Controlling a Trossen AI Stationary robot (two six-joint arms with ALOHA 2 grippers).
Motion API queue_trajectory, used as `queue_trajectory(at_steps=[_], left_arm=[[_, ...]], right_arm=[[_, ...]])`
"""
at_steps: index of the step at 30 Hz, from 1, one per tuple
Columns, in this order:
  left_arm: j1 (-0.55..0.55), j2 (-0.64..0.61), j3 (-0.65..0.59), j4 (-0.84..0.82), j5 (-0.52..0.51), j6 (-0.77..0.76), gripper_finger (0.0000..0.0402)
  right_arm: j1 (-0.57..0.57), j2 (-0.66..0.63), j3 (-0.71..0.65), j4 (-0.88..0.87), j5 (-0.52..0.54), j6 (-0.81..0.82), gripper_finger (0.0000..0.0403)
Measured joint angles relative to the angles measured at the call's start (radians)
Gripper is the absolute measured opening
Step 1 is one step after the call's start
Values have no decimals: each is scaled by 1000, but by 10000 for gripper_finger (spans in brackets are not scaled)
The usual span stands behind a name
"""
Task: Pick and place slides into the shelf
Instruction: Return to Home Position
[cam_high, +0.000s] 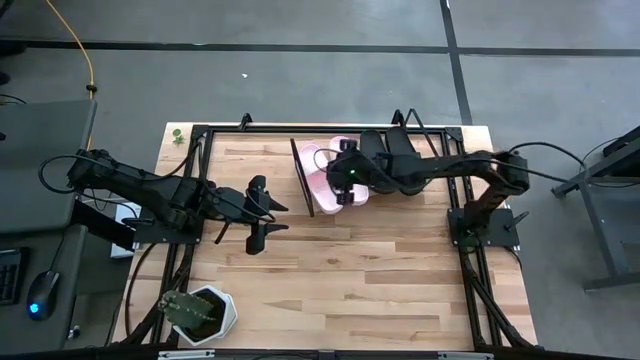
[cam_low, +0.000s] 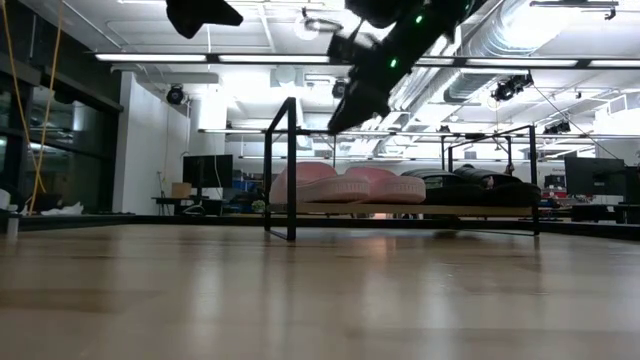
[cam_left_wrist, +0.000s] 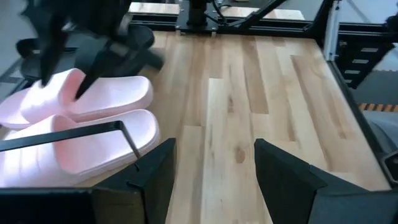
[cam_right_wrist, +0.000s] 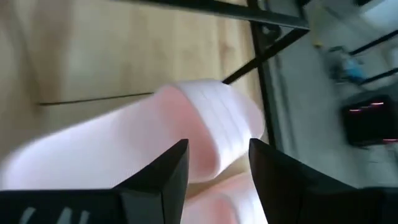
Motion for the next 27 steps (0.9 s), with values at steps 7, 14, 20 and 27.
queue_trajectory(at_steps=[7,14,20,27], left_arm=[[0,-1,0,-47,-77,3,200],[0,-20,0,-58,-117,0,200],[0,-42,0,-72,-120,0,200],[0,-60,0,-62,-154,17,200]], right_arm=[[3,-130,0,-120,-169,130,158],[52,-221,-11,-146,-275,227,158],[148,-257,-11,-136,-282,252,137],[264,-273,-11,-122,-282,258,87]])
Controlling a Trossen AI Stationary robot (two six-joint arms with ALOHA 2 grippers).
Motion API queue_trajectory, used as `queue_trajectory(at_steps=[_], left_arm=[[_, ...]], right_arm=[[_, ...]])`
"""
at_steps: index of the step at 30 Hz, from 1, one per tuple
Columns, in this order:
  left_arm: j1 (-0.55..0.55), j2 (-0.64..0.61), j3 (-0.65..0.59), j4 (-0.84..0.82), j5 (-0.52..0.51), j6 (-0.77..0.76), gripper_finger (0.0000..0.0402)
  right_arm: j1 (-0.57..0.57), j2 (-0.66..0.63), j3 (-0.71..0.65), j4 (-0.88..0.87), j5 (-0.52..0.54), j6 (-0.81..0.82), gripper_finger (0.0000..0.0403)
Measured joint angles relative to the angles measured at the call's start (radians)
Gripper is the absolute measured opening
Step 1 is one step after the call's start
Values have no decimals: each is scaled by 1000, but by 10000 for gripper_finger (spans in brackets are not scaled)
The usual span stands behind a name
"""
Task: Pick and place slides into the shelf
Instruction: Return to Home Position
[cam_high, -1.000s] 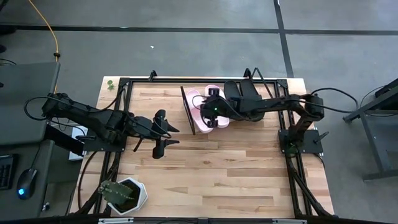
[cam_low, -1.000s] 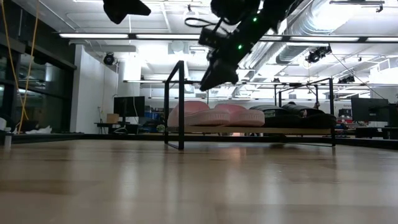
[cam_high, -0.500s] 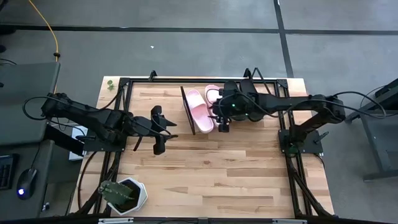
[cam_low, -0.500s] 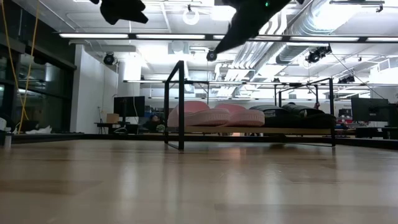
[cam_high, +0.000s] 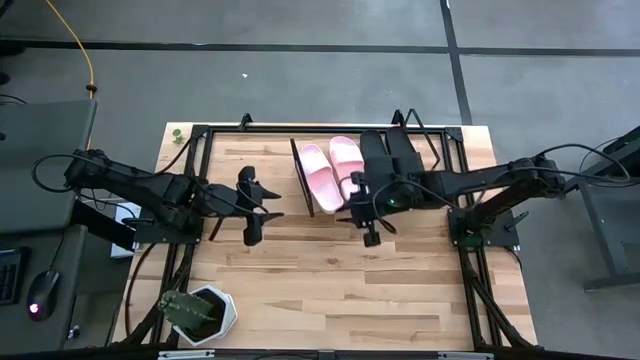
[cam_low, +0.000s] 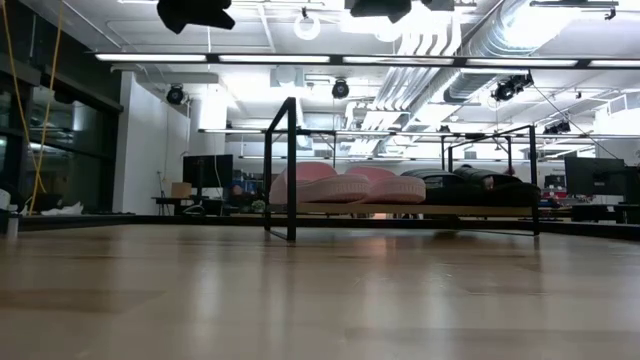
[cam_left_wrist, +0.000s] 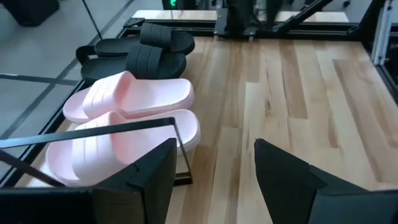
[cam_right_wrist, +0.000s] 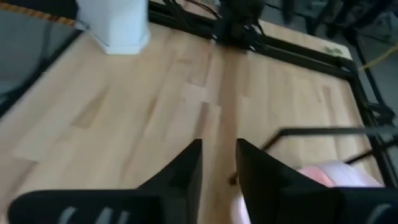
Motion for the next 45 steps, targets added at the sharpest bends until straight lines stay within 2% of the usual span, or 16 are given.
queue_trajectory(at_steps=[5,9,15,22,29,38,45], left_arm=[[0,-14,-9,7,-12,2,200],[0,-47,-75,90,20,21,200],[0,-119,-151,206,113,27,193],[-1,-203,-271,375,274,20,154],[0,-243,-334,415,280,25,117],[0,-316,-395,475,283,64,90],[0,-448,-448,485,280,86,83]], right_arm=[[41,-1,0,6,11,38,34],[50,-1,0,11,18,59,4],[41,-1,0,87,-85,85,20],[47,-1,0,176,-227,84,21],[62,-1,0,225,-224,102,21],[76,-60,0,191,-218,101,21],[136,-149,0,131,-113,79,21]])
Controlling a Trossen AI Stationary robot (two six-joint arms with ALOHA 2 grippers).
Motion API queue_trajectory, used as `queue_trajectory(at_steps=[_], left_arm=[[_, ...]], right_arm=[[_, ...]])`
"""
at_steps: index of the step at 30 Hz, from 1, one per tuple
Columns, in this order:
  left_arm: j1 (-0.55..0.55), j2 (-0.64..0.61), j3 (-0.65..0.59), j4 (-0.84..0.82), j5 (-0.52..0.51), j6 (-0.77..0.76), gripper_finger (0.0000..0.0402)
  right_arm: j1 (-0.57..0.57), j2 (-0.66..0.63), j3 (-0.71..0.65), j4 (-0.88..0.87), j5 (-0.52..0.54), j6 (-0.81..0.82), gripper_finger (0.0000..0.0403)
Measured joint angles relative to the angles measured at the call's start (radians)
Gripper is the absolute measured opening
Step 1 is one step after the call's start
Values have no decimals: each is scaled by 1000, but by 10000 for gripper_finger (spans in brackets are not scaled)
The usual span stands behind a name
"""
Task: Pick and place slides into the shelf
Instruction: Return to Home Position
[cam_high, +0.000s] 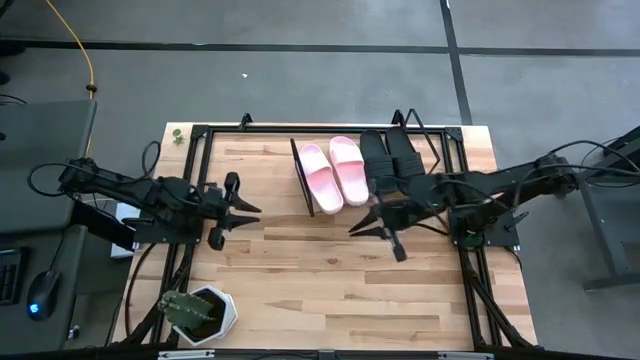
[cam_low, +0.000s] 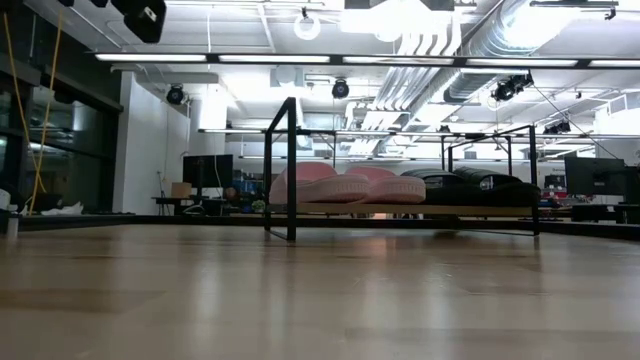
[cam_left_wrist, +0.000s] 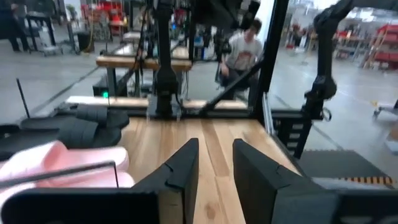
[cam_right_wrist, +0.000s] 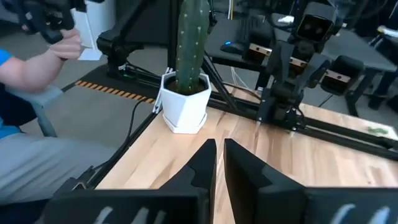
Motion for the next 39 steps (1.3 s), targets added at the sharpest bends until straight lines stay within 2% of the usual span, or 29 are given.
queue_trajectory(at_steps=[7,13,17,20,23,29,34,39], left_arm=[[0,-71,-15,-8,-2,4,83],[0,-75,-16,-22,-7,47,83],[0,-75,-16,-22,-45,50,83],[0,-75,-16,-22,-48,52,83],[0,-75,-16,-15,-48,54,83],[0,-74,-16,8,-48,54,83],[0,-74,-16,3,-48,54,83],[0,-74,-16,-2,-54,59,83]], right_arm=[[104,-139,0,-88,157,-20,21],[198,-252,-11,-157,290,-33,21],[229,-348,-104,-140,346,-55,21],[234,-454,-231,-35,385,-86,21],[231,-574,-385,126,386,-152,21],[199,-796,-714,559,392,-259,19],[129,-914,-849,607,385,-215,14],[40,-949,-885,593,275,-165,14]])
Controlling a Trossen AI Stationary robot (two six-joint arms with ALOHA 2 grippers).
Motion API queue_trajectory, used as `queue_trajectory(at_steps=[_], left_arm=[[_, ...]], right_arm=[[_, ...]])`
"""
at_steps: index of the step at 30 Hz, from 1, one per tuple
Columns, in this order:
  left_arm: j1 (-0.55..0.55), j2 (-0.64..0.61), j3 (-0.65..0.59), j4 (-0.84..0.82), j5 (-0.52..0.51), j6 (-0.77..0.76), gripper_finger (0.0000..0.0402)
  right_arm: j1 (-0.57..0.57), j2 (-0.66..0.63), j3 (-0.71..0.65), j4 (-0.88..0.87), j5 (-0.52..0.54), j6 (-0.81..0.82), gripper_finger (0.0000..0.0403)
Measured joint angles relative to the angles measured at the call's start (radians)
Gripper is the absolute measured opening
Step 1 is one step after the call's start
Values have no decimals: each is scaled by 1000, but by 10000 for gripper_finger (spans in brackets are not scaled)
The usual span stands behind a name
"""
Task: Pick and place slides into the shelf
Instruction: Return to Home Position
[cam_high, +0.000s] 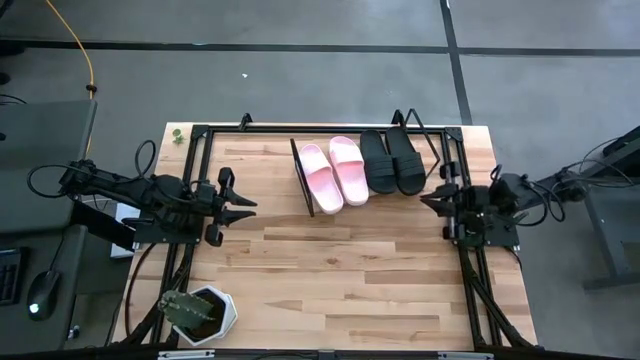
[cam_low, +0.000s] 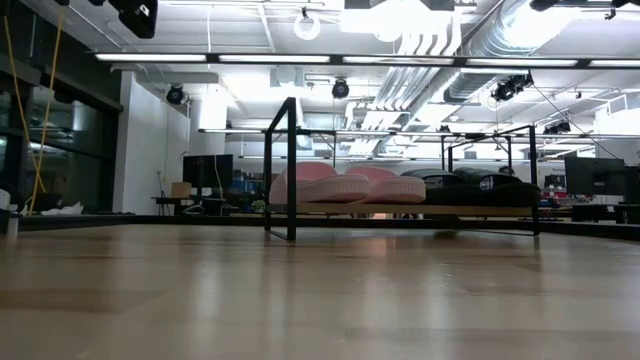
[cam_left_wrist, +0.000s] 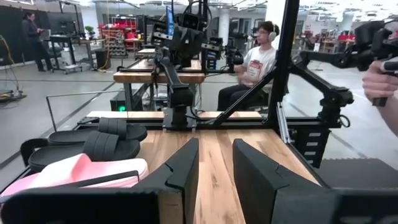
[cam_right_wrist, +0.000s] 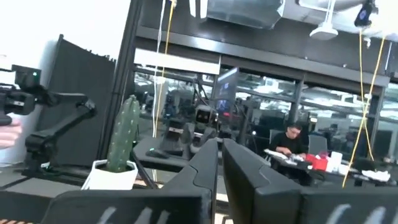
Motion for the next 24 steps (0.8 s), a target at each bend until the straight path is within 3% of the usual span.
queue_trajectory(at_steps=[10,20,24], left_arm=[[1,0,0,-58,-56,15,83],[1,-29,-52,-37,-94,14,83],[1,-73,-70,-36,-98,13,83]], right_arm=[[-166,13,0,-57,-190,67,14],[-263,11,-115,95,-247,89,14],[-298,11,-128,101,-325,121,14]])
